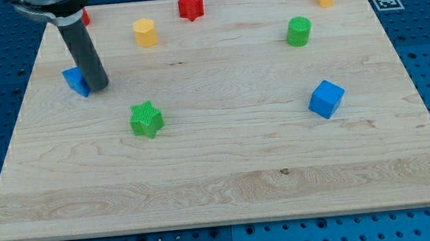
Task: Move the yellow hexagon to the vertical bottom of the yellow heart
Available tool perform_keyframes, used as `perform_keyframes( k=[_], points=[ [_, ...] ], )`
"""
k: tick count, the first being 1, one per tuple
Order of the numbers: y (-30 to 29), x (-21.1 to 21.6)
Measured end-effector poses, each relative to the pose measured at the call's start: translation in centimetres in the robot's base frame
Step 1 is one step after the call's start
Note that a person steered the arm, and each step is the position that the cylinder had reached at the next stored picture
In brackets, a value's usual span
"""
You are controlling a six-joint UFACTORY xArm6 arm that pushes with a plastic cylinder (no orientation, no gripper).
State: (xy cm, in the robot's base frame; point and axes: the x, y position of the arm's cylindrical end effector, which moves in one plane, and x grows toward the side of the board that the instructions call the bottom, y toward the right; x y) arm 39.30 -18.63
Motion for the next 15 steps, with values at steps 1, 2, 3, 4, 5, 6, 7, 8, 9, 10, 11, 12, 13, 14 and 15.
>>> perform_keyframes(
  k=[1,2,3,4,5,6,7,8,9,10,11,12,13,14,15],
  points=[
    [-0.4,0.0],
    [-0.4,0.0],
    [3.3,0.0],
    [6.7,0.0],
    [6.7,0.0],
    [5.5,-1.3],
    [1.9,-6.0],
    [1.1,-8.0],
    [2.9,-9.9],
    [5.6,-10.3],
    [8.8,-10.3],
    [7.3,-10.1],
    [3.8,-11.2],
    [3.8,-12.6],
    [5.1,-12.7]
  ],
)
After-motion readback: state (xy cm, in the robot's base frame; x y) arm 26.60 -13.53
